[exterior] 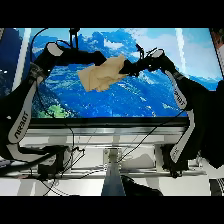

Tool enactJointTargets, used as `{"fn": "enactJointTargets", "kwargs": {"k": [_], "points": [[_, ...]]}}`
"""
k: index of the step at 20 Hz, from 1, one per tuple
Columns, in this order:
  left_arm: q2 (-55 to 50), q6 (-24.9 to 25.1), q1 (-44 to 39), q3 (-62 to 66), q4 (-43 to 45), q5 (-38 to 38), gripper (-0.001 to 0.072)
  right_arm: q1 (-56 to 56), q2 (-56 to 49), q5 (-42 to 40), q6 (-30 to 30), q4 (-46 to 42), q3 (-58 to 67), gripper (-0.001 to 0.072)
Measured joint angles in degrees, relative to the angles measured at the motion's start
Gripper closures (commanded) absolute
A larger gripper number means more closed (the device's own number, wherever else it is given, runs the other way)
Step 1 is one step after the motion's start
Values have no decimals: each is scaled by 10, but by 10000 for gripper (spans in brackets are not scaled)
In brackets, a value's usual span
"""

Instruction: Fold the clothes and pants, and hang the long-sleeved shirts on hangers.

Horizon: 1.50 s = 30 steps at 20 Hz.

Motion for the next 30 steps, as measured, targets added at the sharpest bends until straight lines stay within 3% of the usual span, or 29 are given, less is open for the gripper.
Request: {"fn": "enactJointTargets", "kwargs": {"k": [2,4,6,9,14,21,25,30], "points": [[9,0,13,0,30,-5,21,-3,5,-5,-10,3,14,695],[28,0,31,0,49,-9,145,-18,23,-5,-14,-13,31,696],[57,0,52,0,65,-10,163,-42,56,-6,-9,-44,44,696],[108,0,81,0,96,-19,355,-90,128,-4,24,-113,53,696],[182,0,110,0,179,-61,362,-191,271,1,125,-262,58,696],[209,0,118,0,215,-80,362,-358,448,46,264,-435,58,696],[211,0,118,0,218,-83,362,-462,502,114,322,-527,58,695],[212,0,118,0,220,-83,362,-563,521,238,348,-576,57,696]]}}
